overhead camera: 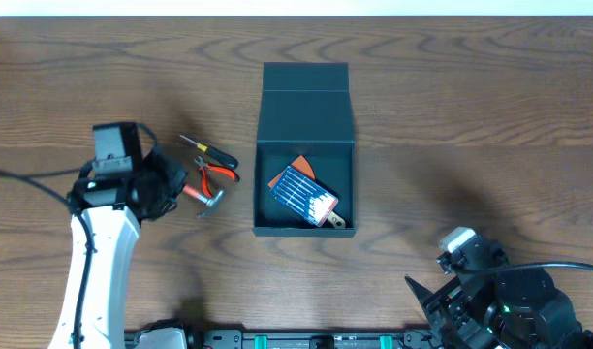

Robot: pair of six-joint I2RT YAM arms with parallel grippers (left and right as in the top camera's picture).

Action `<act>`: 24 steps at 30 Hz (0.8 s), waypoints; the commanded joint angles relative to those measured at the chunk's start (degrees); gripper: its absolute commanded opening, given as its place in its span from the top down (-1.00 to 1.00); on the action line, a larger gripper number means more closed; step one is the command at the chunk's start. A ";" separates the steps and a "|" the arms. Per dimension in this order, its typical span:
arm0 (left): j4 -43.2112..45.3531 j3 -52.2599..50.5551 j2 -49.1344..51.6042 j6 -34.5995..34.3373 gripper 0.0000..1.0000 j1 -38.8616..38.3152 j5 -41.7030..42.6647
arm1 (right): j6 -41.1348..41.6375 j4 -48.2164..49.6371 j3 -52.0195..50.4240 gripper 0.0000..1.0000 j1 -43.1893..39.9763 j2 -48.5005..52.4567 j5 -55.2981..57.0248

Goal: Pack container
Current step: 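Close the left gripper on the hammer handle and lift, then carry the hammer into the box and lower it onto the case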

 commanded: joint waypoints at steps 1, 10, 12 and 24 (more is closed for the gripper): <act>0.42 5.66 -0.83 -2.08 0.89 -5.22 1.09 | 0.81 0.00 -0.15 -0.98 -0.44 -0.28 0.57; 7.43 9.51 4.68 -13.97 0.89 -20.92 1.07 | 0.81 0.00 -0.15 -0.99 -0.44 -0.28 0.57; 8.31 9.51 6.54 -17.46 0.89 -24.06 0.63 | 0.79 0.00 -0.15 -0.98 -0.44 -0.28 0.57; 12.17 9.51 16.94 -35.89 0.89 -37.05 -0.20 | 0.81 0.00 -0.15 -0.99 -0.44 -0.28 0.57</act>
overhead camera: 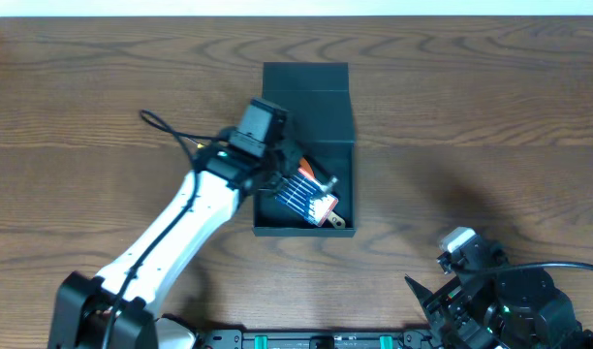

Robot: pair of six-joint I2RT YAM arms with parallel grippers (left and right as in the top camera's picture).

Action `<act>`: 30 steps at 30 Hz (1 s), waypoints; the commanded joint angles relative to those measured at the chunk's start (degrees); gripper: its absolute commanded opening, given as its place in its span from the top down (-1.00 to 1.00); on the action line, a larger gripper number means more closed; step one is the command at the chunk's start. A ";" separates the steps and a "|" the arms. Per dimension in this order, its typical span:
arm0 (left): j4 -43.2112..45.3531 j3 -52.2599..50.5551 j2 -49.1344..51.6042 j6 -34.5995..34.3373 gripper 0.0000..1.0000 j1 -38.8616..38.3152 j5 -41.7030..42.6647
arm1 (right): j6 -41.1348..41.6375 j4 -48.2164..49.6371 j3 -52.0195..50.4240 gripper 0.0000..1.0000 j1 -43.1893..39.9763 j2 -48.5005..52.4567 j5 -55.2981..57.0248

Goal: Pack container
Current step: 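Carry the hammer into the box and lower it onto the case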

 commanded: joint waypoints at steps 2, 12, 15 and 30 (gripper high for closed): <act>0.28 0.79 3.08 -8.96 0.88 -2.40 -0.52 | 0.83 0.00 -0.15 -0.98 -0.44 -0.28 0.57; 0.31 0.76 7.96 -13.86 0.89 -4.42 0.35 | 0.83 0.00 -0.15 -0.99 -0.44 -0.28 0.57; 0.31 0.76 9.09 -13.88 0.89 -4.74 1.03 | 0.83 0.00 -0.15 -0.98 -0.44 -0.28 0.57; 0.50 0.76 11.98 -16.68 0.89 -5.22 6.43 | 0.83 0.00 -0.15 -0.99 -0.44 -0.28 0.57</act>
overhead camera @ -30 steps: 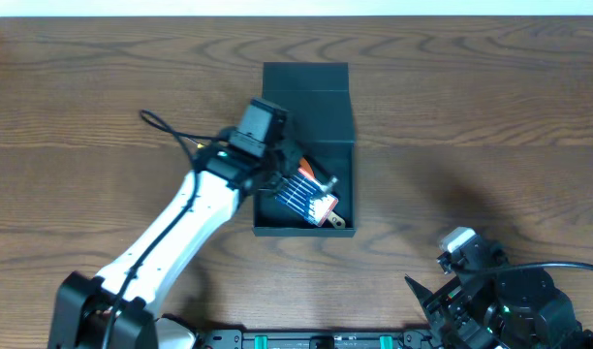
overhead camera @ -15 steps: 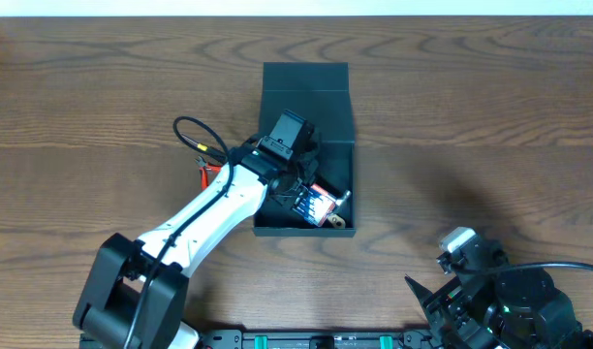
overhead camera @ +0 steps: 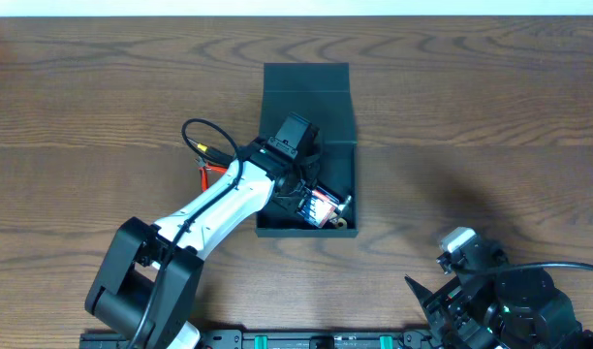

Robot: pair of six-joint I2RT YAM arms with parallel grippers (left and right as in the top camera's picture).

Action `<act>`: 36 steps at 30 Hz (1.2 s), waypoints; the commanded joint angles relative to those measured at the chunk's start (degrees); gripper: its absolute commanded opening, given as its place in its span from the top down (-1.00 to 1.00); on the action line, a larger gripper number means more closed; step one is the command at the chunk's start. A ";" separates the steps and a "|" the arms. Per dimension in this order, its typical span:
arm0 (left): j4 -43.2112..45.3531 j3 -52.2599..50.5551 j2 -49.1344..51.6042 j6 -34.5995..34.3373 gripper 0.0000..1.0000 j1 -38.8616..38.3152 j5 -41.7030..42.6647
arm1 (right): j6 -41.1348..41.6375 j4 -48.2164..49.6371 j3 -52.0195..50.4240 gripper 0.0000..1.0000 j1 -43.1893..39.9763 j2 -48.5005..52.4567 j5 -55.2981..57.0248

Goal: Pack container
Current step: 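Carry the hammer into the box and lower it onto the case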

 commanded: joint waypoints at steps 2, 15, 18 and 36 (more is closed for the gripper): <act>0.17 0.76 0.66 -2.03 0.89 -1.05 4.70 | 0.81 0.00 -0.15 -0.98 -0.44 -0.28 0.57; 2.43 0.76 0.66 1.73 0.89 -2.69 5.88 | 0.81 0.00 -0.15 -0.99 -0.44 -0.28 0.57; 2.43 0.76 0.66 1.73 0.86 -2.69 5.90 | 0.81 0.00 -0.15 -0.98 -0.44 -0.28 0.57; 2.47 0.83 -2.05 1.70 0.23 -1.09 5.33 | 0.81 0.00 -0.15 -0.99 -0.44 -0.28 0.57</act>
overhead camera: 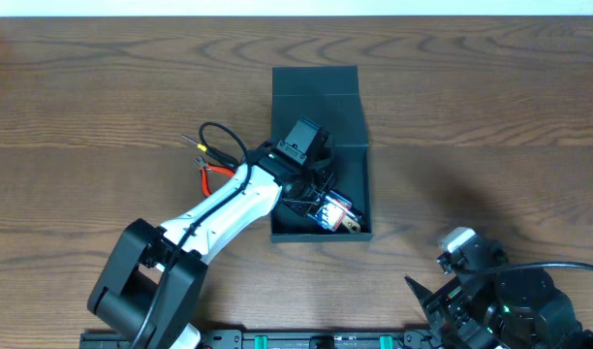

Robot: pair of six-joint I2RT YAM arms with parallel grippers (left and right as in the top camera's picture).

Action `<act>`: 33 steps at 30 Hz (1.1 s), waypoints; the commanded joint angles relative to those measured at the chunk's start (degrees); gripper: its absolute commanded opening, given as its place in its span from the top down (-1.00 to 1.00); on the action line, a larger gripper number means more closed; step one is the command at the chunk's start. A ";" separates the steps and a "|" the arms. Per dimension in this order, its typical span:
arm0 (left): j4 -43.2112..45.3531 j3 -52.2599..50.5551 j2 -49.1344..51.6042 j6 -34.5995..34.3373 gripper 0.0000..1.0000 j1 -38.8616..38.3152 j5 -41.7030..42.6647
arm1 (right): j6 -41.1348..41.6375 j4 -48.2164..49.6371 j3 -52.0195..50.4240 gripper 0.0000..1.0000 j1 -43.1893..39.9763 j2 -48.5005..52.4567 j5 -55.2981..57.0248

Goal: Pack container
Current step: 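Carry the hammer into the box and lower it onto the case, then release the hammer and move the left gripper toward the red pliers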

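The dark open box (366, 184) stands mid-table with its lid (316, 92) folded back. In it lies a blue and orange card of small tools (332, 210). My left gripper (314, 189) reaches down into the box's left half, just beside the card. Its fingers are hidden under the wrist, so I cannot tell whether they hold anything. Orange-handled pliers (205, 176) and a small screwdriver (202, 145) lie on the table left of the box, partly behind the arm's cable. My right gripper (422, 291) rests folded at the front right edge.
The left arm's white link (219, 208) slants across the table from the front left to the box. Brown wood table (471, 126) surrounds the box. The right arm's base (519, 305) sits at the front right.
The box has shifted a little to the right and slightly turned, with my left gripper still inside it. The card of tools has moved right with it. The right arm has not moved.
My left gripper was at a small red-handled hammer beside the pliers, left of the box. Then it was at the box's left rim, and the hammer was gone from the table. Then it was down inside the box, and now the box sits further right.
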 commanded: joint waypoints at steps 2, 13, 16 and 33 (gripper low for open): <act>-0.15 0.81 -3.87 0.52 0.23 1.90 -1.66 | 0.81 0.00 -0.15 -0.98 -0.44 -0.28 0.59; -1.20 0.81 -15.43 8.13 -0.22 8.31 -9.70 | 0.81 0.00 -0.15 -0.99 -0.44 -0.28 0.59; -6.08 0.81 -17.73 10.03 -0.38 11.63 -12.72 | 0.81 0.00 -0.15 -0.98 -0.44 -0.28 0.59; -19.41 0.81 -10.67 21.70 -0.97 31.95 -14.86 | 0.79 0.00 -0.15 -0.99 -0.44 -0.28 0.59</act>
